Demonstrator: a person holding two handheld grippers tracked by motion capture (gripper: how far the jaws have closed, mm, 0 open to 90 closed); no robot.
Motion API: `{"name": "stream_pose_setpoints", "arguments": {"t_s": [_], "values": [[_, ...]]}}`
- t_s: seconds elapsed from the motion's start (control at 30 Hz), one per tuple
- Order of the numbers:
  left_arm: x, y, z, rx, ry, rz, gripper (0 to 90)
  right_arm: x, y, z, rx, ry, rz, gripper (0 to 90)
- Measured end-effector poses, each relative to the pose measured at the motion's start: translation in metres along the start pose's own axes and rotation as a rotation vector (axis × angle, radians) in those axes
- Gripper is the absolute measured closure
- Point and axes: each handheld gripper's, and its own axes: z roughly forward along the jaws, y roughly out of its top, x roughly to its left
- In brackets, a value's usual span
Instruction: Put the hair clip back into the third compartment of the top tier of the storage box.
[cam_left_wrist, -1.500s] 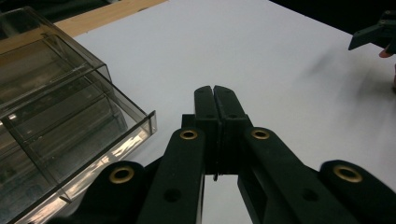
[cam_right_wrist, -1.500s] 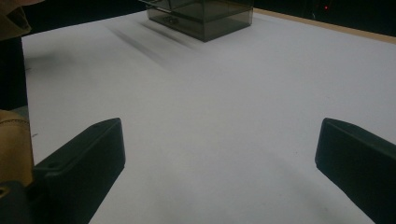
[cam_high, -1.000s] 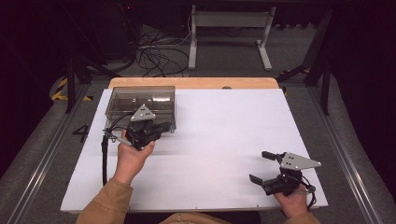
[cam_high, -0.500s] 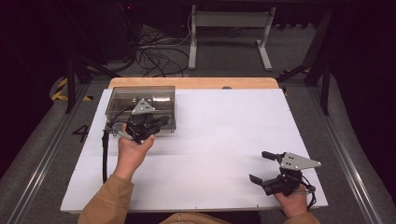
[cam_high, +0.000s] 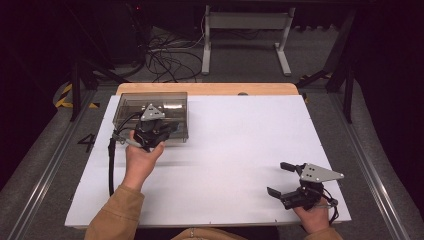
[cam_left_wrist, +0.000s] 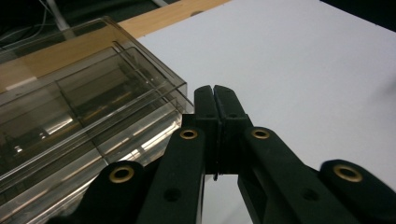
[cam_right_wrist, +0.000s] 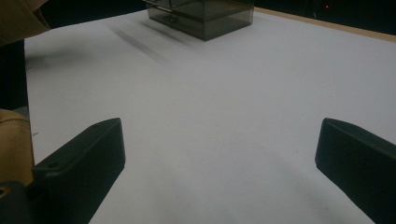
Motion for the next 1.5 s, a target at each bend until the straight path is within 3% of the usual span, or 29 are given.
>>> {"name": "stream_pose_setpoints", "arguments": {"t_s": [0.17, 0.67, 0.93, 1.5], "values": [[0.005, -0.001, 0.003, -0.011, 0.021, -0.019, 89.3, 0.000, 0.000, 0.000, 0.001, 0.001, 0.001, 2.0], [0.012, -0.011, 0.012, 0.023, 0.076, -0.033, 89.0, 0.000, 0.000, -0.001, 0.000, 0.002, 0.001, 2.0], [0.012, -0.015, 0.014, 0.043, 0.114, -0.017, 88.8, 0.000, 0.000, -0.001, -0.002, 0.004, 0.003, 2.0], [0.018, -0.022, 0.016, 0.064, 0.119, -0.029, 88.8, 0.000, 0.000, -0.001, -0.002, 0.005, 0.004, 2.0]]}}
